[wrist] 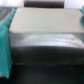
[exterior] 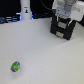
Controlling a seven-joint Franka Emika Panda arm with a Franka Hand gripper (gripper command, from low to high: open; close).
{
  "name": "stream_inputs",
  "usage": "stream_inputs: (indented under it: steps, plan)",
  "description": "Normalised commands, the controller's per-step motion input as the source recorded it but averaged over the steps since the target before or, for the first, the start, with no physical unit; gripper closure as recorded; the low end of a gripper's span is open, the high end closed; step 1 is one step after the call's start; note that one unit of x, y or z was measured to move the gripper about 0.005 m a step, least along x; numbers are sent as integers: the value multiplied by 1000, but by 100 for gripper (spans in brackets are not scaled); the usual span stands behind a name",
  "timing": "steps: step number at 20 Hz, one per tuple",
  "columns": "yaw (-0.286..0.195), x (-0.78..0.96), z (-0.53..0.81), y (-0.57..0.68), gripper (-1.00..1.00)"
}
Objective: Open the kcup holder, insert the kcup into the holder, and close the kcup holder
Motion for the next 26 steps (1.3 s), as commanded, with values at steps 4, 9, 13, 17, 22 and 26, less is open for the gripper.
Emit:
stream_inputs:
  steps: [4, 9, 13, 17, 22, 26]
  plan:
    - [-67, 918, 119, -171, 100]
    - [-68, 944, 189, -201, 100]
    - [-74, 951, 218, -249, 100]
    - [-79, 946, 182, -306, 100]
    - [-84, 933, 131, -355, 100]
    - [-86, 928, 125, -367, 100]
